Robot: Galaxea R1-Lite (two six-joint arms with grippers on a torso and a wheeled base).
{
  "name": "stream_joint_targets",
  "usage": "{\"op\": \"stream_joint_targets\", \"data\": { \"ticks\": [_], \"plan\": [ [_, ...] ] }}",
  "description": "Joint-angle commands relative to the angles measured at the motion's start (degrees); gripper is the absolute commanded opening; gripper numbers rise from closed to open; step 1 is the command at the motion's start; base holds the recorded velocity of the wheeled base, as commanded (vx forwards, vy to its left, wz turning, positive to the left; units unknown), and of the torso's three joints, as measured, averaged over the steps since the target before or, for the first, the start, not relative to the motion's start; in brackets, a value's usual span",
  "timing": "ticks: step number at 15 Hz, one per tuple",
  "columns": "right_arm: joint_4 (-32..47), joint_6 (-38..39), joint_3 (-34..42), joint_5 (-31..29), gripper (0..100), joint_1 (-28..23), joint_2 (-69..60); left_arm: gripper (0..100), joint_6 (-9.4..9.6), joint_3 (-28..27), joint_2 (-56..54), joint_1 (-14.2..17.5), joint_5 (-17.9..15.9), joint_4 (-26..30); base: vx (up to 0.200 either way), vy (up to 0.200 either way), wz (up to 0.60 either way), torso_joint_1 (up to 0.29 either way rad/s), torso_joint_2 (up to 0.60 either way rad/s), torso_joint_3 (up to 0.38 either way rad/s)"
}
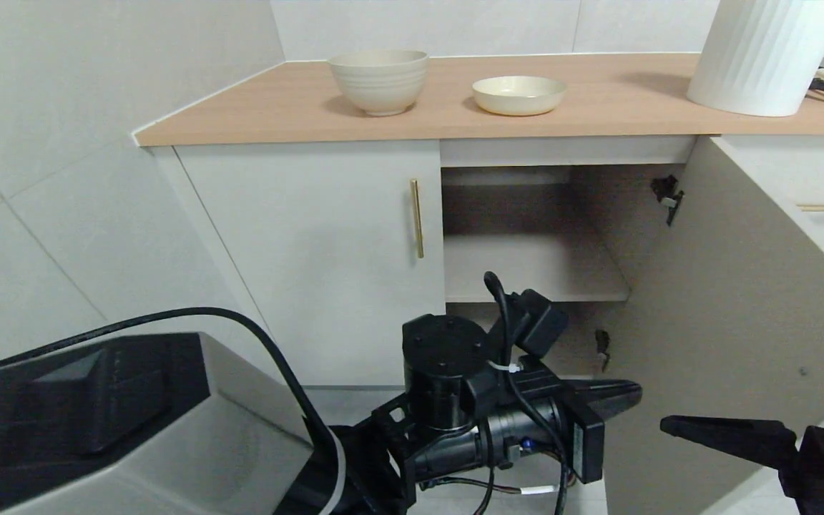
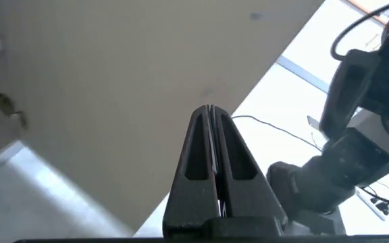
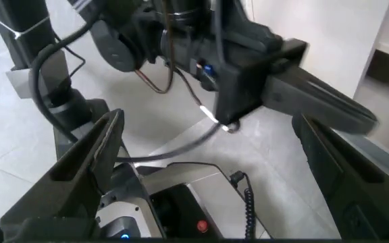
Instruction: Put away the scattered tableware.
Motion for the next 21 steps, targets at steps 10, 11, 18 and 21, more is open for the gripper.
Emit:
{"op": "stream_joint_targets", "data": {
  "ticks": [10, 11, 18, 21],
  "plan": [
    [0.3, -0.2, -24.9, -24.5, 100, -2.8, 28.2, 0, 4.56, 13.7, -31.7, 22.8, 14.1, 23.3, 0.000, 0.000, 0.00, 0.000, 0.00, 0.000],
    [1.0, -0.2, -27.7, -25.7, 100, -3.0, 29.7, 0, 5.09, 13.7, -34.3, 23.7, 15.1, 26.0, 0.000, 0.000, 0.00, 0.000, 0.00, 0.000],
    [16.0, 1.3, -40.2, -30.4, 100, -7.3, 26.3, 0, 5.88, 9.9, -55.0, 30.9, 15.1, 48.4, 0.000, 0.000, 0.00, 0.000, 0.00, 0.000],
    [15.9, 1.6, -36.5, -30.9, 100, -7.5, 22.7, 100, 4.56, 6.2, -55.4, 31.4, 15.1, 51.6, 0.000, 0.000, 0.00, 0.000, 0.00, 0.000]
  ]
}}
